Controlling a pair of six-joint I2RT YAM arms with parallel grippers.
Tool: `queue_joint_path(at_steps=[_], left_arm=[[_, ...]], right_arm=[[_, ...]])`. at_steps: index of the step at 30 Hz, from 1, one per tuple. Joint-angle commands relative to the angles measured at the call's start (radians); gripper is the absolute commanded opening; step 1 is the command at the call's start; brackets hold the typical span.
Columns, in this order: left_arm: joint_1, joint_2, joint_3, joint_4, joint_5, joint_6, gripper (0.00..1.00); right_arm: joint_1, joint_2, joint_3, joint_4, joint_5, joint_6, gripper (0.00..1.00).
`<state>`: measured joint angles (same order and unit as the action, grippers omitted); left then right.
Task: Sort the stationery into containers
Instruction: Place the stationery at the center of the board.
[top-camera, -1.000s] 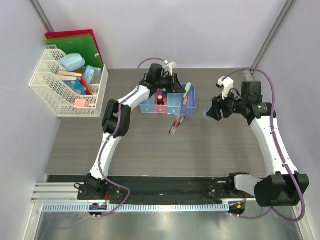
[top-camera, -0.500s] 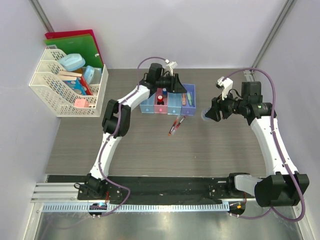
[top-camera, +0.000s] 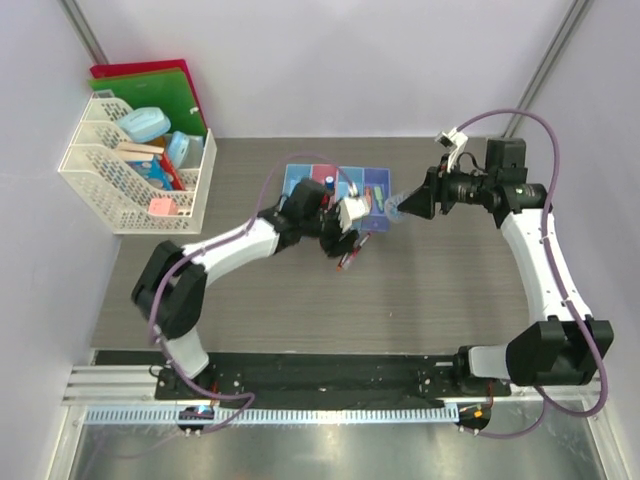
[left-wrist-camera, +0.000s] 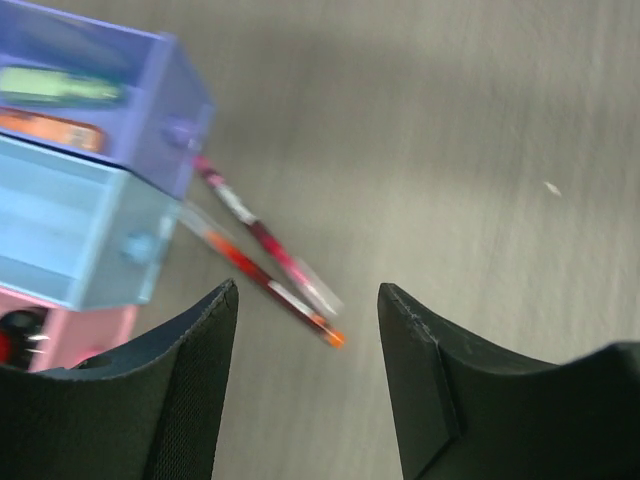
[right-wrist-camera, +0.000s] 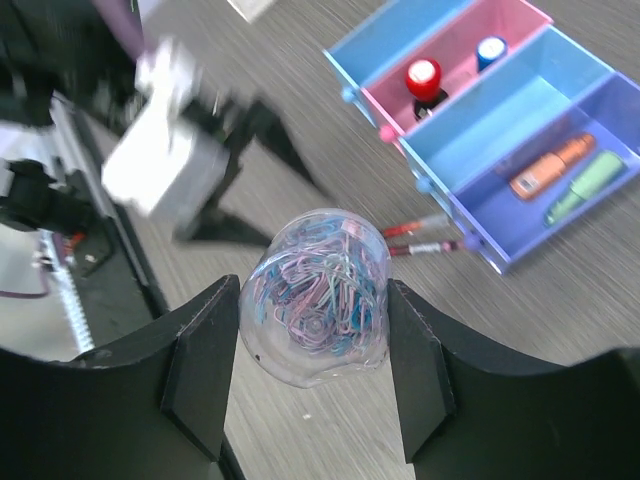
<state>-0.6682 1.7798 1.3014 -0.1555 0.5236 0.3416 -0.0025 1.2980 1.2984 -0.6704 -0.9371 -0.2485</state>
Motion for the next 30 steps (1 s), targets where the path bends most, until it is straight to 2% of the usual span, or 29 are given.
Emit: queue_joint_path(at_steps=[1, 6, 10, 16, 20, 27, 30], left_arm=[[-0.047, -0.141, -0.166, 0.086, -0.126, 0.123, 0.59], [-0.065, -0.304, -0.26, 0.134, -0.128, 0.091, 0.57], [-0.065, -0.364, -0.286, 0.152, -0.189, 0.111, 0.56], [-0.067, -0.43, -0.378, 0.298, -0.237, 0.08, 0.54], [-0.071, -0.428, -0.435, 0.394, -0.208, 0.048, 0.54], [-0.093, -0.405, -0.499, 0.496, -0.186, 0.034, 0.54], [-0.116, -0.401, -0.501, 0.514, -0.185, 0.034, 0.59]], right_arm=[[-0.022, 0.058, 0.108, 0.057, -0.228, 0.101, 0.18], [-0.056, 0.139, 0.14, 0.06, -0.364, 0.136, 0.15], [-0.067, 0.196, 0.151, 0.061, -0.443, 0.15, 0.14], [-0.067, 0.312, 0.139, 0.061, -0.543, 0.16, 0.13], [-0.056, 0.38, 0.15, 0.045, -0.594, 0.144, 0.1], [-0.007, 0.445, 0.2, -0.093, -0.598, 0.023, 0.08], [0.036, 0.461, 0.2, -0.097, -0.598, 0.022, 0.08]])
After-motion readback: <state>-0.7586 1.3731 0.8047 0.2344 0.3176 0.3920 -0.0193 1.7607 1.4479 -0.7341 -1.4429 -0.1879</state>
